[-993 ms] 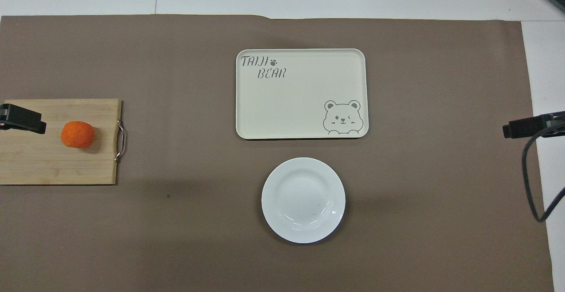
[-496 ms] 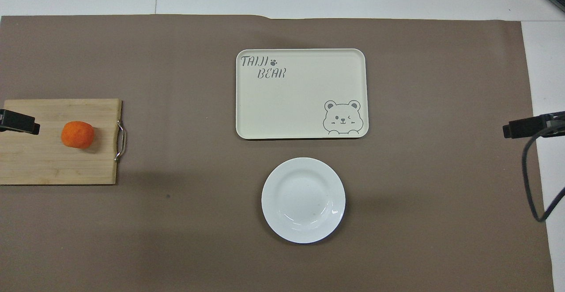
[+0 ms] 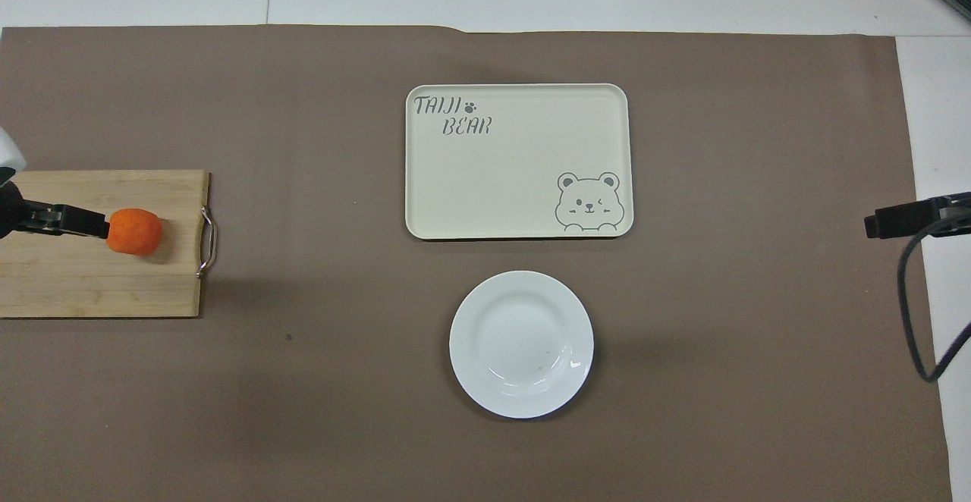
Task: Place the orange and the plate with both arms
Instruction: 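Lower the left gripper onto the orange ball and close it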
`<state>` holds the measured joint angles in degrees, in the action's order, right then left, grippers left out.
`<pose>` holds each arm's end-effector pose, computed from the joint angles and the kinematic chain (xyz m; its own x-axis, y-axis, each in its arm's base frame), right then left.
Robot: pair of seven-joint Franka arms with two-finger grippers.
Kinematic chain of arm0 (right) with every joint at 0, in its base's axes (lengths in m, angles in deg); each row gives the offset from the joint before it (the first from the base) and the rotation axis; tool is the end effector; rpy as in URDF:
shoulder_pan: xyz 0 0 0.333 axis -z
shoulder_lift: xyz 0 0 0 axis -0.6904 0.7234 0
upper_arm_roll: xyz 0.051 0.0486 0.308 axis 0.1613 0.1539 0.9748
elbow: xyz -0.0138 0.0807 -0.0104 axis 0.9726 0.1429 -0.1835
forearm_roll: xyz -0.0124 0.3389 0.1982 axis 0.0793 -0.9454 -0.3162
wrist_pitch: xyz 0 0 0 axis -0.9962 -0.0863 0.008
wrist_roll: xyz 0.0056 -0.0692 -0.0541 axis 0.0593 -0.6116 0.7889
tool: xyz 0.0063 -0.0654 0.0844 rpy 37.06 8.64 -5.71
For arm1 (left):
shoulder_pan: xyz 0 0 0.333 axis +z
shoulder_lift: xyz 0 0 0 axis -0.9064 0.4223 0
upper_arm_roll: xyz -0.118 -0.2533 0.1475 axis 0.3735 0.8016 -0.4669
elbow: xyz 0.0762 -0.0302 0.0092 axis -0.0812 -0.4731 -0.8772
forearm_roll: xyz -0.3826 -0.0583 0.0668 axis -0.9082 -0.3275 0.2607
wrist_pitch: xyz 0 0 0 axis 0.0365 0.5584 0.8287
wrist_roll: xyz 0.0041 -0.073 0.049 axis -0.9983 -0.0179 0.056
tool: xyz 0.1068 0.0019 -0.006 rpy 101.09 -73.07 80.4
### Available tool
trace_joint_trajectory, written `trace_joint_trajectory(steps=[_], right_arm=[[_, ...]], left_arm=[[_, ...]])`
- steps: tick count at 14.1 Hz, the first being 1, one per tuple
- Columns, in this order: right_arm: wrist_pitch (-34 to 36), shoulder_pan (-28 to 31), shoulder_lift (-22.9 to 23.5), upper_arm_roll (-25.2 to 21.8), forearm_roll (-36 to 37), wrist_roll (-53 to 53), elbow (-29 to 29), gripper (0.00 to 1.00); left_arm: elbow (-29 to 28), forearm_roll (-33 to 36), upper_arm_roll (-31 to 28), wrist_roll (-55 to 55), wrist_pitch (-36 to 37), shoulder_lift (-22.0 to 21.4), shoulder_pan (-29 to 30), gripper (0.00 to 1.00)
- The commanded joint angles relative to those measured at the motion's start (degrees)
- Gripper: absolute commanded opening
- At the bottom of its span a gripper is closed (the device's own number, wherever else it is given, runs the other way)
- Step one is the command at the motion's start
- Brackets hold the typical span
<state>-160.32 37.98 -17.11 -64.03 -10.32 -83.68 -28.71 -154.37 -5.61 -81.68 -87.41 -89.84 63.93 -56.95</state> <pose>0.5305 -0.0315 0.6429 0.9971 0.0721 0.0254 0.0721 -0.9974 -0.0019 0.5611 0.0695 0.4679 0.9905 -0.1373 -0.0126 -0.1373 -0.9905 -0.0055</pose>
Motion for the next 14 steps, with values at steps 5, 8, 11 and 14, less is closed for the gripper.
trace_joint_trajectory(steps=[5, 8, 11, 14], right_arm=[[0.8, 0.4, 0.9, 0.1, 0.2, -0.7, 1.3, 1.00], [0.8, 0.4, 0.8, 0.0, 0.2, -0.7, 1.1, 1.00], [0.9, 0.4, 0.7, 0.0, 0.1, -0.8, 1.1, 1.00], [0.8, 0.4, 0.8, 0.0, 0.1, -0.7, 1.1, 1.00]], left_arm=[[-3.5, 0.3, 0.3, -1.6, -9.6, 5.5, 0.9, 1.00], [-4.3, 0.3, 0.4, -4.6, -12.9, 8.1, 1.7, 1.00], [-6.2, 0.3, 0.4, -5.3, -17.1, 9.3, 2.3, 1.00], [-7.1, 0.3, 0.4, -5.0, -19.6, 11.4, 2.3, 1.00]])
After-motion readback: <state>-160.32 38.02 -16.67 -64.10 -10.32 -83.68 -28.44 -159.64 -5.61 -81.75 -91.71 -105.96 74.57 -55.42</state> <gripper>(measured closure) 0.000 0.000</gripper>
